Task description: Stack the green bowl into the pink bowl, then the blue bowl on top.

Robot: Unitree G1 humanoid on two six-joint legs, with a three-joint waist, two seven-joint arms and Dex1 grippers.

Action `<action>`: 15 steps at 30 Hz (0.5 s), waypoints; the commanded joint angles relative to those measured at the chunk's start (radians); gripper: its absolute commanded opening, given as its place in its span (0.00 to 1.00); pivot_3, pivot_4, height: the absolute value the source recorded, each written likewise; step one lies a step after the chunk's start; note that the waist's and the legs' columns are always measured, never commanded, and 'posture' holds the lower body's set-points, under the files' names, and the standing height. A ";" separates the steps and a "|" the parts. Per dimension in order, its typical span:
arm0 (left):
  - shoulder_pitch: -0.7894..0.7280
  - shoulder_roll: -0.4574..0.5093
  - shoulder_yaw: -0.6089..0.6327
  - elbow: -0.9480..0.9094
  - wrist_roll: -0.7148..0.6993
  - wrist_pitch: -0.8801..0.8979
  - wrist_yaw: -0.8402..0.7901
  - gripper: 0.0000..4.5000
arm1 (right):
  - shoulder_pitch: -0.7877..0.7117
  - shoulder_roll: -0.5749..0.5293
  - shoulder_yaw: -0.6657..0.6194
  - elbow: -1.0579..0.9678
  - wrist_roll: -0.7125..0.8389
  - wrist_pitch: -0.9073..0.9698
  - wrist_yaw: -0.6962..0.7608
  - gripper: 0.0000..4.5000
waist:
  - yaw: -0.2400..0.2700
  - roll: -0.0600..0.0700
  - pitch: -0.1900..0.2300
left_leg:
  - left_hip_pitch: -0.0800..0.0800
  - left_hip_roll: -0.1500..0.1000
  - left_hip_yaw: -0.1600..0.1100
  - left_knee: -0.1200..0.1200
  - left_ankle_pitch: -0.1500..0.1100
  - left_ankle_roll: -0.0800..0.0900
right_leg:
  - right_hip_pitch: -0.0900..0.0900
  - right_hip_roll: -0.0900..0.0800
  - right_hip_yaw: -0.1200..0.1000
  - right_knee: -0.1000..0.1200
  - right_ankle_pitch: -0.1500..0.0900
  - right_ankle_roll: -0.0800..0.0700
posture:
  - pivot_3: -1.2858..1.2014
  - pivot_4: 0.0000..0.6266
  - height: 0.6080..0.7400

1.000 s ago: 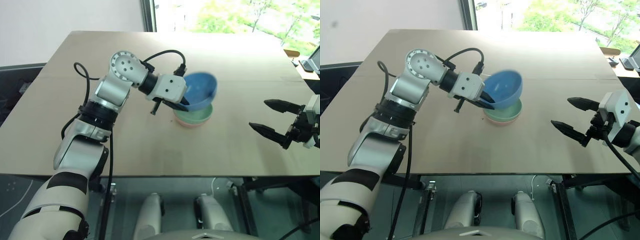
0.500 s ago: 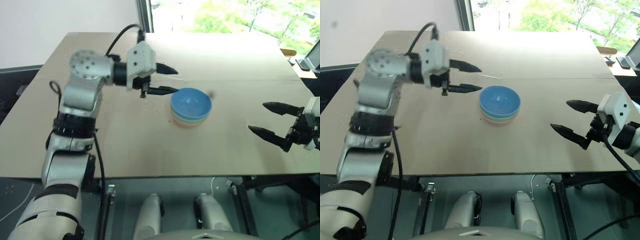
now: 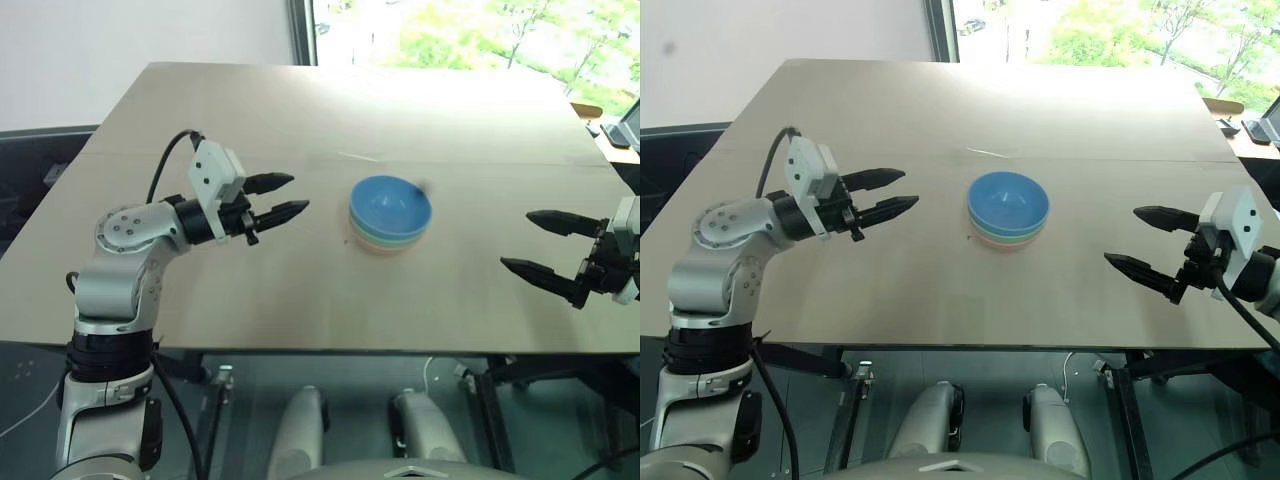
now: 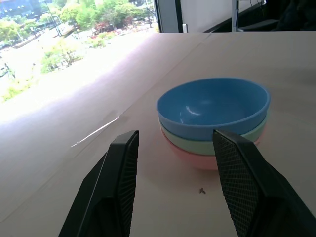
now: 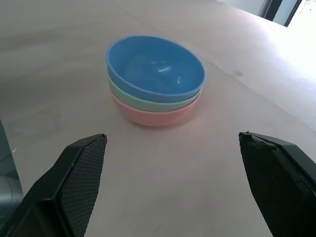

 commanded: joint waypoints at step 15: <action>0.052 0.037 0.006 -0.026 -0.099 0.021 0.017 0.55 | 0.021 -0.010 -0.068 -0.033 0.013 -0.013 -0.032 1.00 | -0.001 0.000 0.000 | 0.000 0.000 0.000 0.000 0.000 0.000 | 0.000 0.000 0.000 0.000 0.000 0.000 | 0.52 0.24 1.00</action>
